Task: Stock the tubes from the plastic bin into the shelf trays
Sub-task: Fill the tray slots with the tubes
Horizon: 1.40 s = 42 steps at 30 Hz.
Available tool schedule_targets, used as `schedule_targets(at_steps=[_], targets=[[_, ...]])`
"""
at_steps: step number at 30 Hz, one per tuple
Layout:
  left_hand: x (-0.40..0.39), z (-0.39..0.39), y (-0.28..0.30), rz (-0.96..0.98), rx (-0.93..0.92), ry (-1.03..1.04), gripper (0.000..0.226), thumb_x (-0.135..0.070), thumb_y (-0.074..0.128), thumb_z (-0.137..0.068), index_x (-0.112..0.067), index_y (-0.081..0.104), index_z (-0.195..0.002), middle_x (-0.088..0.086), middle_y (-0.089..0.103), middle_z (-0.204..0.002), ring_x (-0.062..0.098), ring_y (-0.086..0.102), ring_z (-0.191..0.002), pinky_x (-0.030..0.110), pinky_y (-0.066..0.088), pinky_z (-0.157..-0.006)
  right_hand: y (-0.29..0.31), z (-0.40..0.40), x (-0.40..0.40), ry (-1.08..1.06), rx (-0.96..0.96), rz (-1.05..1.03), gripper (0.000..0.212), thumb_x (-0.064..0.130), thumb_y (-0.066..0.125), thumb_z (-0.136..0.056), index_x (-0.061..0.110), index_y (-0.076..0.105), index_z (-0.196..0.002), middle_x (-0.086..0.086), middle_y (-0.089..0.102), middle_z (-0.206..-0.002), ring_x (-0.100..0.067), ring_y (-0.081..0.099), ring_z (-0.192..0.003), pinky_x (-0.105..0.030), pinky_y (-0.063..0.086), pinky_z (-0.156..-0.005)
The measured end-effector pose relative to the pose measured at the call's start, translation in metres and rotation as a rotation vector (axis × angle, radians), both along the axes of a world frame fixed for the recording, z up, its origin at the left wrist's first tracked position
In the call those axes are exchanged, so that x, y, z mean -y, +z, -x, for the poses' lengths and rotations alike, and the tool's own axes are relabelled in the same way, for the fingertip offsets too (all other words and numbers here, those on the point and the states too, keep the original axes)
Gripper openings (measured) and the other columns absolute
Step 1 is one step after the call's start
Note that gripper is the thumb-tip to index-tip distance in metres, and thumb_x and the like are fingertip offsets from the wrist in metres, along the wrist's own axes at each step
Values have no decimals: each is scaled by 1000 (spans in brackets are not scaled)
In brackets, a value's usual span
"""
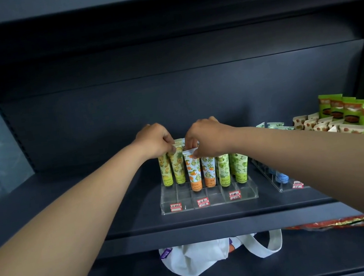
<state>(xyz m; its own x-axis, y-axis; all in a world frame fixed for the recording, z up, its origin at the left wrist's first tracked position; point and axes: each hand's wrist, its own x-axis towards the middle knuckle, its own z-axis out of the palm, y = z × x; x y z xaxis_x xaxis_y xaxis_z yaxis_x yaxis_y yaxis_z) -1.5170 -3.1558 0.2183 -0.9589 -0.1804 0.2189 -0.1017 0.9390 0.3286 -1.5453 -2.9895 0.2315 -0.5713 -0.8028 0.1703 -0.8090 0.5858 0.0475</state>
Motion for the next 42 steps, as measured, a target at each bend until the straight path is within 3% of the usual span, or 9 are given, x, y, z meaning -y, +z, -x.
schedule_targets(at_steps=[4, 6, 10, 15, 24, 29, 32, 38, 42], targets=[[-1, -9, 7, 30, -10, -9, 22, -26, 74, -77, -19, 73, -98, -10, 58, -89, 23, 52, -114, 39, 45, -98, 4, -2, -6, 4, 9, 21, 27, 29, 66, -86, 21, 64, -112, 6, 62, -115, -18, 47, -116, -33, 28, -93], [-3, -16, 12, 68, -31, -5, 31, -26, 74, -77, -20, 69, -107, -5, 60, -101, 23, 51, -113, 38, 44, -97, 5, -4, -11, 5, 22, 41, 33, 30, 66, -85, 21, 62, -117, 5, 60, -118, -19, 45, -118, -34, 30, -96], [-15, -37, 17, 195, -74, 4, 65, -32, 73, -77, -23, 45, -135, 3, 43, -135, 24, 35, -128, 39, 34, -105, 5, -12, -27, -3, -4, 89, 54, 40, 68, -81, 22, 49, -129, 0, 51, -129, -21, 39, -123, -36, 32, -101], [-42, -71, 6, 348, -62, -4, 91, -41, 75, -72, -25, 23, -145, 3, 25, -146, 23, 23, -135, 38, 26, -108, -7, -30, -57, -37, -53, 146, 84, 48, 72, -73, 26, 30, -142, 1, 34, -142, -21, 25, -134, -39, 26, -105], [-112, -143, -54, 254, -214, -95, 82, -39, 73, -75, -25, 29, -141, 0, 24, -144, 19, 21, -134, 34, 24, -107, -73, -82, -133, -4, -103, 249, 86, 50, 72, -71, 24, 32, -143, -1, 33, -143, -21, 25, -134, -43, 28, -111], [-158, -165, -116, 148, -186, -189, 76, -35, 72, -78, -23, 32, -142, 0, 31, -138, 18, 29, -130, 33, 31, -105, -137, -109, -190, -17, -21, 225, 78, 47, 73, -73, 19, 40, -138, -1, 40, -137, -22, 35, -127, -41, 33, -106], [-181, -170, -153, 81, -158, -208, 72, -34, 73, -77, -20, 38, -138, 0, 37, -132, 18, 35, -124, 27, 32, -96, -182, -122, -222, -45, 70, 202, 77, 45, 76, -69, 17, 46, -134, -3, 46, -133, -25, 40, -122, -42, 37, -103], [-220, -175, -241, 1, 101, -267, 64, -32, 68, -81, -20, 39, -136, 0, 39, -129, 17, 35, -123, 29, 36, -97, -263, -137, -275, -175, 239, 148, 75, 43, 72, -72, 17, 44, -137, -4, 45, -135, -27, 40, -124, -44, 38, -102], [-241, -180, -305, -117, 320, -235, 60, -30, 68, -82, -20, 39, -135, 1, 40, -129, 17, 37, -124, 30, 37, -98, -314, -137, -300, -299, 355, 112, 79, 57, 59, -67, 17, 47, -134, -4, 49, -130, -30, 43, -124, -41, 34, -104]])
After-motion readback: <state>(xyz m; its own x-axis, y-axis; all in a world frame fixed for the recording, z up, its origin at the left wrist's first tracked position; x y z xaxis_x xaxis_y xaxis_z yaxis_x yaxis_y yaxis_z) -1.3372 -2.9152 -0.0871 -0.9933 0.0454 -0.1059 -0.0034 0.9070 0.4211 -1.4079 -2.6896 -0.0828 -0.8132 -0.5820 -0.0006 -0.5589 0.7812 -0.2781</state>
